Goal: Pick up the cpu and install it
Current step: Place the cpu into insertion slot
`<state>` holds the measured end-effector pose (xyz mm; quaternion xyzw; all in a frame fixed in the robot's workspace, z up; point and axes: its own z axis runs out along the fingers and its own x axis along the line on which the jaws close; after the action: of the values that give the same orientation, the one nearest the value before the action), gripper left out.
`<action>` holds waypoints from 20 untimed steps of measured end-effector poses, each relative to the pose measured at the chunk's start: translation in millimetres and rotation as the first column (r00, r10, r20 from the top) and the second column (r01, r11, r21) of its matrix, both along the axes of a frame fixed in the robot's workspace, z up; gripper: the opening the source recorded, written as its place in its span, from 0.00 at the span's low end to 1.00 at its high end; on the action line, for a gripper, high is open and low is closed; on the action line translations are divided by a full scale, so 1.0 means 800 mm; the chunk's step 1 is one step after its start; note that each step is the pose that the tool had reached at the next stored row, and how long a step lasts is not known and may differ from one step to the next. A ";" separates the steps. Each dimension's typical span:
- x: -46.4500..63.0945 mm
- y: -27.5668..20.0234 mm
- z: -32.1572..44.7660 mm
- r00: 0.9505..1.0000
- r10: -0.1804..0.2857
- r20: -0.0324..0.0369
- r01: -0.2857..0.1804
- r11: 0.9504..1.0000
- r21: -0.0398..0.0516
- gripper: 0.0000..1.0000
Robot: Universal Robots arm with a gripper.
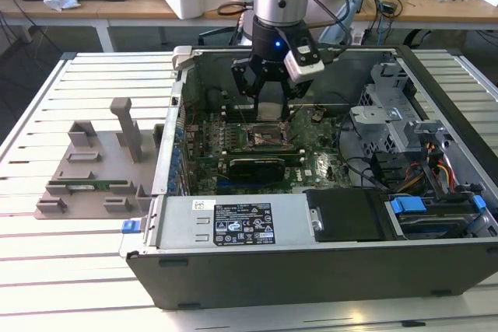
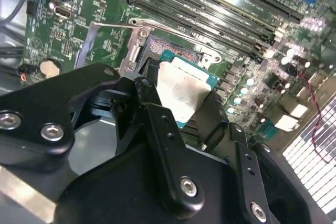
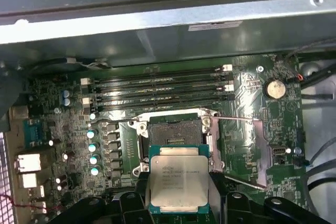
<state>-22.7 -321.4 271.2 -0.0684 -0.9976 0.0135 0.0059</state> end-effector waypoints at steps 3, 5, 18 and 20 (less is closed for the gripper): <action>0.000 0.0000 0.0000 0.998 -0.058 0.000 0.058 0.998 -0.001 0.53; 0.000 0.0000 -0.0001 0.995 -0.102 0.000 0.102 0.995 -0.001 0.53; 0.000 0.0000 -0.0005 0.945 -0.326 0.000 0.326 0.945 -0.002 0.53; 0.000 0.0000 -0.0005 0.935 -0.355 0.000 0.355 0.935 -0.002 0.53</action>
<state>-22.7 -321.4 270.8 -0.2473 -0.9688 0.0133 0.0082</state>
